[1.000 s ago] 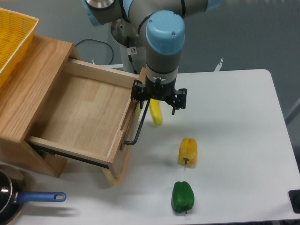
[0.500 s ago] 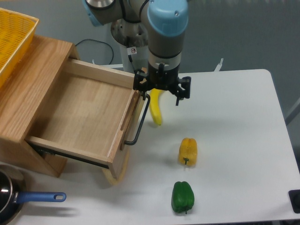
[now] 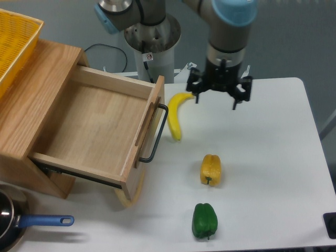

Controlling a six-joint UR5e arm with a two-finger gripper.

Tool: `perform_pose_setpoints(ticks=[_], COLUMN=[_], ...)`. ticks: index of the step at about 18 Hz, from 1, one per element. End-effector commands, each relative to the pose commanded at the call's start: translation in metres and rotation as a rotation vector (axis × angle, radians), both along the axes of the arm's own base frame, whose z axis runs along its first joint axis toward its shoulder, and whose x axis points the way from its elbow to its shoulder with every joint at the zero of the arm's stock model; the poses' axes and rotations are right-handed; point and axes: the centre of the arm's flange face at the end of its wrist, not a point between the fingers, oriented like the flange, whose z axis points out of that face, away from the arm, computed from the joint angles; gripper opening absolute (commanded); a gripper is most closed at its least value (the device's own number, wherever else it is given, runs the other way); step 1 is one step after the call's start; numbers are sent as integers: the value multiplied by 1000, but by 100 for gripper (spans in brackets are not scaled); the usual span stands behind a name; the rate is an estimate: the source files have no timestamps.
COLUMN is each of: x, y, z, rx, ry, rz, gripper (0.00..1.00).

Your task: Slide open the top drawer

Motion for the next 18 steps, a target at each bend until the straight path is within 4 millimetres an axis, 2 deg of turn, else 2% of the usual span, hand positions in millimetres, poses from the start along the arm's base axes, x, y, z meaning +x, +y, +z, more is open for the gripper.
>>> perform_pose_setpoints(ticks=[6,10,15,18], x=[-51,-75,-96,-103], y=[-18,-14,-8,-8], z=[-52,-80,-115,-119], rx=[-88,-81,-81,-80], ry=[13,44,52,58], rz=[-68,-163,-287,-359], gripper=[100,100,100,100])
